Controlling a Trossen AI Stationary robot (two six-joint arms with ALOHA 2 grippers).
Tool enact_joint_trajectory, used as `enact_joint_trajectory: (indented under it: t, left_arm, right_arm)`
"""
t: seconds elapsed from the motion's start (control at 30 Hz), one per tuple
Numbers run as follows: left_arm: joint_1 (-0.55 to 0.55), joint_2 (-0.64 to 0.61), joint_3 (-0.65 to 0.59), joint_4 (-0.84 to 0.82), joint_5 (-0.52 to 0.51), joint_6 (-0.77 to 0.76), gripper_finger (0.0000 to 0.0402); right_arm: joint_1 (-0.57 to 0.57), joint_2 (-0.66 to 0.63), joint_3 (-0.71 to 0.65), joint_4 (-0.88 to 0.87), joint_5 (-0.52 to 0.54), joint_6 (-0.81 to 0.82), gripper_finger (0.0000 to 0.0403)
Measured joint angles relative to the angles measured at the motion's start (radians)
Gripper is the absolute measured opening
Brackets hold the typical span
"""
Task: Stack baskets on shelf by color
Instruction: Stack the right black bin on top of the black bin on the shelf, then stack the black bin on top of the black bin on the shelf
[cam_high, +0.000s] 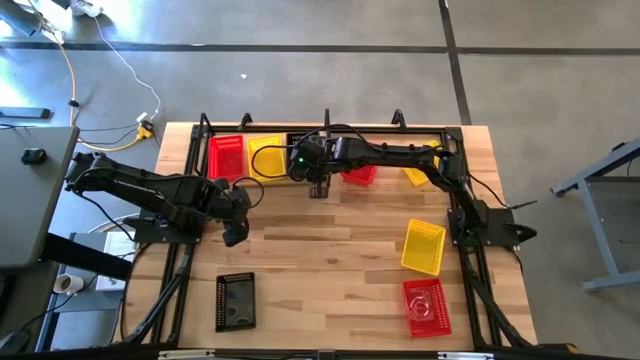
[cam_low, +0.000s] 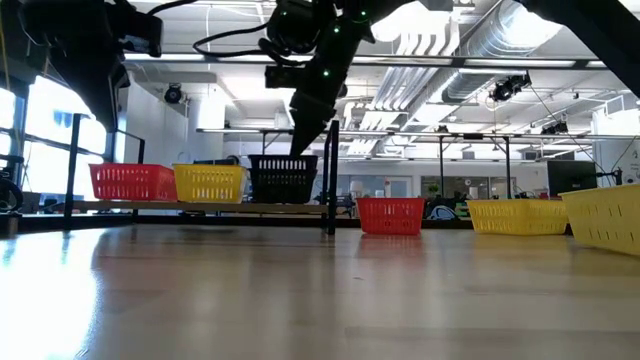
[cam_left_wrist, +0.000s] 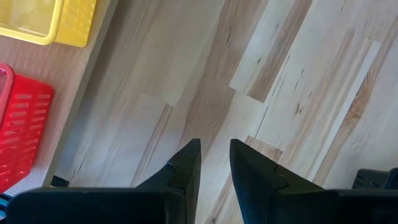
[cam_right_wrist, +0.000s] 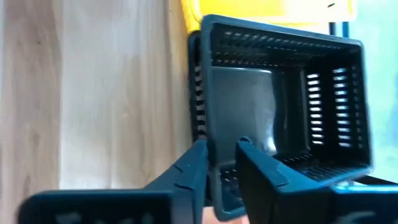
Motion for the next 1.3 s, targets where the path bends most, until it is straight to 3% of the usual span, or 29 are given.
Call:
enact_joint_trajectory:
  t: [0.3, 0.7, 1.07, 1.3]
  left_arm:
    - [0.000, 0.000, 0.000, 0.000, 0.000, 0.000, 0.0077]
    - [0.000, 0.000, 0.000, 0.000, 0.000, 0.048, 0.0079]
    - [0.000, 0.000, 0.000, 0.002, 0.005, 0.022, 0.0146]
    - [-0.017, 0.001, 0.000, 0.084, 0.007, 0.004, 0.0147]
  right_arm:
    - [0.010, -0.003, 0.036, -0.053, 0.010, -0.001, 0.0127]
    - [0.039, -0.005, 0.114, -0.237, 0.012, 0.068, 0.0129]
    - [0.053, -0.041, 0.113, -0.394, 0.040, 0.148, 0.0129]
    - [0.060, -0.086, 0.113, -0.463, 0.063, 0.244, 0.0129]
